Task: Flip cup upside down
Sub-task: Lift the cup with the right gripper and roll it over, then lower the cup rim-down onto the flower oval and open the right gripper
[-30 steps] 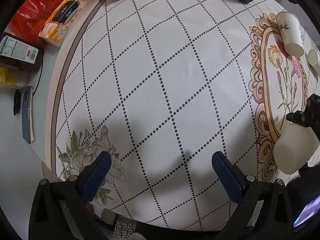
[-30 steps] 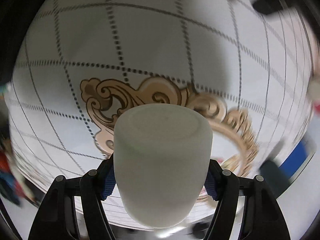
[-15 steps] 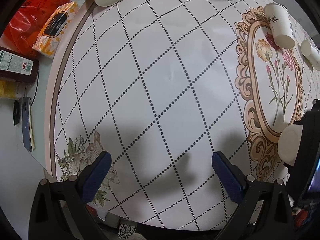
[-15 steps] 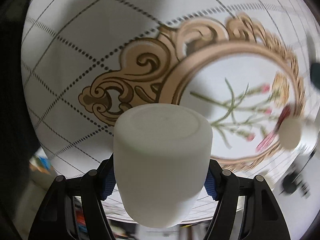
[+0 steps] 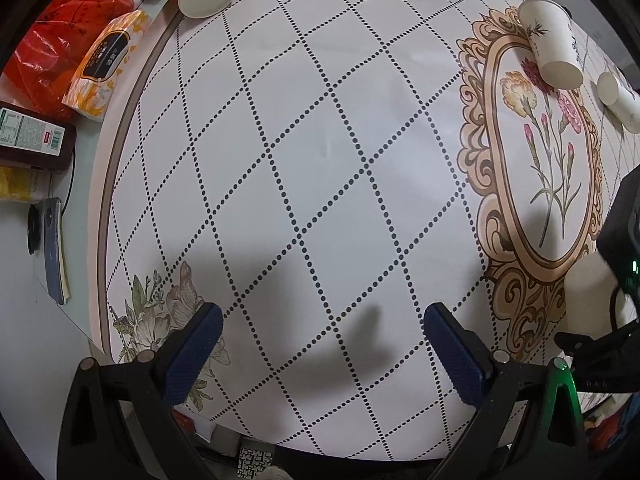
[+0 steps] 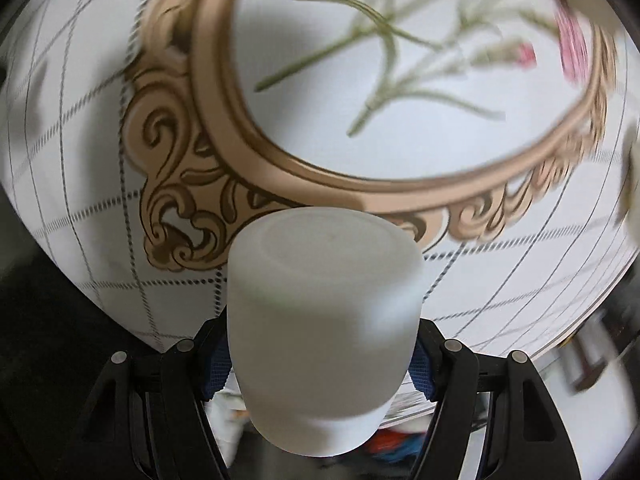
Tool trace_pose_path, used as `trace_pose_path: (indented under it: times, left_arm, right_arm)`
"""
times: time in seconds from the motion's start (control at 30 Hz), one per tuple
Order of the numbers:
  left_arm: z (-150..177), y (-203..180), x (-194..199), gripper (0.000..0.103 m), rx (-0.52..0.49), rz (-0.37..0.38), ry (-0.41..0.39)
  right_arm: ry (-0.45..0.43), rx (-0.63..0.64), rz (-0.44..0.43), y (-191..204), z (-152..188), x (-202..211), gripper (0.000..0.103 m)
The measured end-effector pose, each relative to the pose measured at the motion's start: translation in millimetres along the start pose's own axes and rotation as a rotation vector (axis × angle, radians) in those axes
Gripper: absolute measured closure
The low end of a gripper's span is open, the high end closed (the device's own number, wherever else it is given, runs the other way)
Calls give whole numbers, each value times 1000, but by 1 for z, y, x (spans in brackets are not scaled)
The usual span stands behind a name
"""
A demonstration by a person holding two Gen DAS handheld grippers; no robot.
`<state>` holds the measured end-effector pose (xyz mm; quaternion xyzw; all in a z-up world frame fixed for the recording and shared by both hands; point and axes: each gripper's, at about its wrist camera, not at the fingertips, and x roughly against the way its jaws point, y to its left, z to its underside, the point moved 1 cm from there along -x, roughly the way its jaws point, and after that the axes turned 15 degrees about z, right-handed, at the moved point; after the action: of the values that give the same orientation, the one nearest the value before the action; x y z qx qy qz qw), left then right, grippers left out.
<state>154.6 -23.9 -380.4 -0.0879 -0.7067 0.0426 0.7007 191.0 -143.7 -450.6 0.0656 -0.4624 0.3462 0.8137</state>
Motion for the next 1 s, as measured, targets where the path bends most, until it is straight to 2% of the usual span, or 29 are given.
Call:
trace_pose_path:
  times: [0.13,0.4,0.63,0.73,1.0]
  left_arm:
    - [3,-1,-2,0,-7,-1,0]
    - [8,-7,-3,0,-21,-2,1]
    - [10,-14,-6,0,-36,-2,6]
    - [10,-17,-6,0,-41,-1,4]
    - [12,-18,-4,0,-44,1,1]
  right_arm:
    - [36,-100,-83,-23,-4,-8,30]
    - [94,-199,-187,-60,0,-29,29]
    - [107,-189,-172,-87,-6,-43,27]
    - [95,-209,-184,-96,-11,-44,19]
    - [84,-250,-200,-114,-5,-45,20]
